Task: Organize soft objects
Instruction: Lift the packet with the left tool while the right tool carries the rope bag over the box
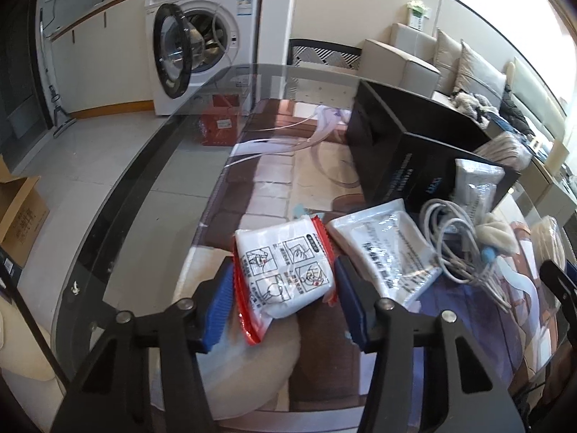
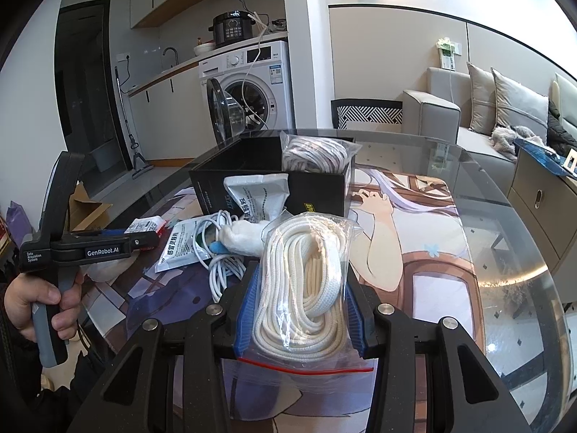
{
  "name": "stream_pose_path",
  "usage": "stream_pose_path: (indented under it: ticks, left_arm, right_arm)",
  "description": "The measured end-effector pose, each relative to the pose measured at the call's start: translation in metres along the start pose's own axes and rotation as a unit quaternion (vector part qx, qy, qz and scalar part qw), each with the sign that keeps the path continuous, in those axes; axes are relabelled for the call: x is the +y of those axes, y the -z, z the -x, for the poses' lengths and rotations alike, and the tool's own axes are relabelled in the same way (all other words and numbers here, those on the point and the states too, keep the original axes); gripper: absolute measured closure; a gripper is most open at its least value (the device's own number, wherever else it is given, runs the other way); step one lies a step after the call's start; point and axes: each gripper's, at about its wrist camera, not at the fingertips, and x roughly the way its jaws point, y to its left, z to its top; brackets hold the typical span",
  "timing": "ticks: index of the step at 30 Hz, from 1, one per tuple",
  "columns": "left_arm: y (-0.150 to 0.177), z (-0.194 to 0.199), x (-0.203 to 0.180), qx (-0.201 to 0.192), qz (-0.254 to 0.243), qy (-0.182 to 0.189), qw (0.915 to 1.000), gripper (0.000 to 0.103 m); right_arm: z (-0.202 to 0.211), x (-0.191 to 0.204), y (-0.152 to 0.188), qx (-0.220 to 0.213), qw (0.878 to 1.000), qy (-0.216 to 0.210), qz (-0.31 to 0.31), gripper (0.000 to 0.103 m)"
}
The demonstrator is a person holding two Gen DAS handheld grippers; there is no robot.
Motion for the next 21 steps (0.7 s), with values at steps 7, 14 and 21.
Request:
stream_pose_path:
  ticks: [7,14,21]
  left_arm:
    - [-0.002,0.02,-0.013,-0.028,-0.017,0.025,0.9992,0.05]
    - [-0.009,0.041,-0.022,-0.055,-0.023,0.047,0.9971,0.049]
    - [-0.023,0.05,-0.035,-0.073,-0.036,0.067,0.9944,0.049]
  right_arm:
    - [0.007,0.002,-0.007,-0.015,1.0,-0.007,0.0,0.06]
    - [0.014,0.003,-0.021,-0.039,0.999,0.0,0.007,0.06]
    - [0.02,0.003,-0.044,-0.061,0.998,-0.009,0.008,0.06]
